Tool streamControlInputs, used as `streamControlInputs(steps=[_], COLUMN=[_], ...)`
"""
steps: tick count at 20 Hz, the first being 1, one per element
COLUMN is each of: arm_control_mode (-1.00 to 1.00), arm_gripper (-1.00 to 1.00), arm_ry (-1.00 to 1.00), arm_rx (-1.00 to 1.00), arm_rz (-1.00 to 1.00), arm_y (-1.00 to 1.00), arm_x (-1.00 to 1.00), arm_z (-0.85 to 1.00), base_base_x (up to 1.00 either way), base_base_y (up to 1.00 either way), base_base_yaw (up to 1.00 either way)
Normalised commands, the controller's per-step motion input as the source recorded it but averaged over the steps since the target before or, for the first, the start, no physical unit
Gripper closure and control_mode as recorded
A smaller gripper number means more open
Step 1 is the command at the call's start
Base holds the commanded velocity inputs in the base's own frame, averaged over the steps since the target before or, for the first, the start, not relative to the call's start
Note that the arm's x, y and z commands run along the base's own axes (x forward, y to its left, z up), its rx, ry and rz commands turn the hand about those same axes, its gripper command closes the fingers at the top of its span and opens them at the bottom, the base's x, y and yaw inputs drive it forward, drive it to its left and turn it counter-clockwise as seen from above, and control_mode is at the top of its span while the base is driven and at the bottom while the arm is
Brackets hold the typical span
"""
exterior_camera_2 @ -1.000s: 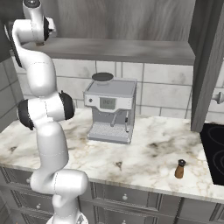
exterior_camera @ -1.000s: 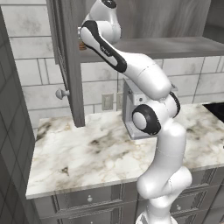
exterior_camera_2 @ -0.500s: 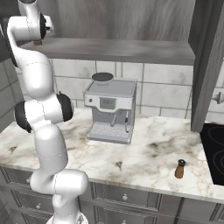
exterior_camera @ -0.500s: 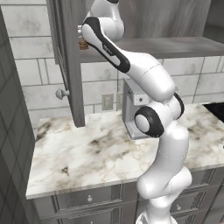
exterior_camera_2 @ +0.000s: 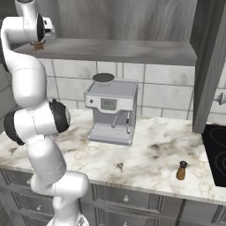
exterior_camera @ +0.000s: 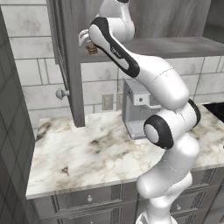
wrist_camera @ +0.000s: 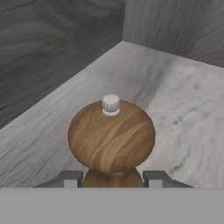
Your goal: Take 2 condiments from the cabinet and move them on the counter near the stove.Make sure the condiments are lined up with each other, next to each other.
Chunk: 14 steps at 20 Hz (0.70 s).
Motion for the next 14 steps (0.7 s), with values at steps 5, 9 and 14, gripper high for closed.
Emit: streamControlInputs(steps=[5,9,14], arm_control_mode=[-1.00,-1.00,-1.00], arm_gripper=[1.00,1.00,1.00], arm_ry=[-0.11,-0.09,-0.10], arm_rx=[-0.03,-0.02,-0.02], arm_rz=[0.04,0.06,0.07], arm_y=[-0.37,-0.35,-0.33], arm_x=[-0.77,-0.91,-0.89], arm_z=[-0.15,-0.03,0.00], base_base_x=[0.00,0.00,0.00], base_base_y=[0.00,0.00,0.00], base_base_yaw=[0.00,0.00,0.00])
